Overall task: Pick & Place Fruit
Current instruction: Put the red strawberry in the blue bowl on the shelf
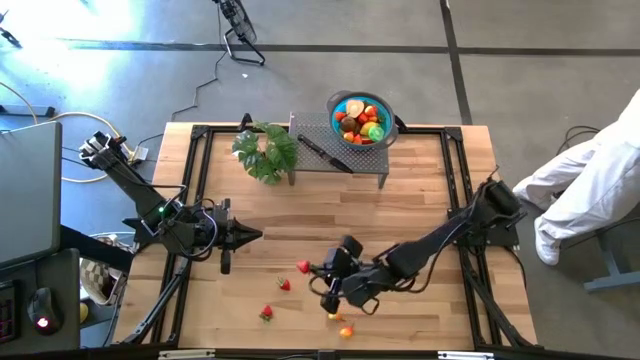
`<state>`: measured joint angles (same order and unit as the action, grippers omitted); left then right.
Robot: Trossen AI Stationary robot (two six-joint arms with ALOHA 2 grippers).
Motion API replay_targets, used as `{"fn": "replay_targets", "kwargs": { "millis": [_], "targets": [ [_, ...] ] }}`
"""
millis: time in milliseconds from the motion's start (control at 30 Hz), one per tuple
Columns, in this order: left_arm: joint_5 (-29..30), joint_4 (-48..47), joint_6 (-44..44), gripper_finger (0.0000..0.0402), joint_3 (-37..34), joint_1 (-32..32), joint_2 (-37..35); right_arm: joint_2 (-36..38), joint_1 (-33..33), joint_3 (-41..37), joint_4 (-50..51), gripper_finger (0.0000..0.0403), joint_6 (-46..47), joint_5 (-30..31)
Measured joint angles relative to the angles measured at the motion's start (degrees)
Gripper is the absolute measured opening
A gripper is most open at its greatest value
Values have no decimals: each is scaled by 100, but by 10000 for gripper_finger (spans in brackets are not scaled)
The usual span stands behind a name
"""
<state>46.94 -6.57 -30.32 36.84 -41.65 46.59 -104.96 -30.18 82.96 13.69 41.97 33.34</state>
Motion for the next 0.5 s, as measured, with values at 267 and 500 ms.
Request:
{"fn": "replay_targets", "kwargs": {
  "millis": [267, 500],
  "targets": [
    [0, -1, 2, 0, -1, 0, 0, 595, 110, 0, -63, 3, -374, 459],
    [0, 2, 0, 0, 0, 2, 0, 929, 186, 2, -57, 3, -627, 823]
  ]
}}
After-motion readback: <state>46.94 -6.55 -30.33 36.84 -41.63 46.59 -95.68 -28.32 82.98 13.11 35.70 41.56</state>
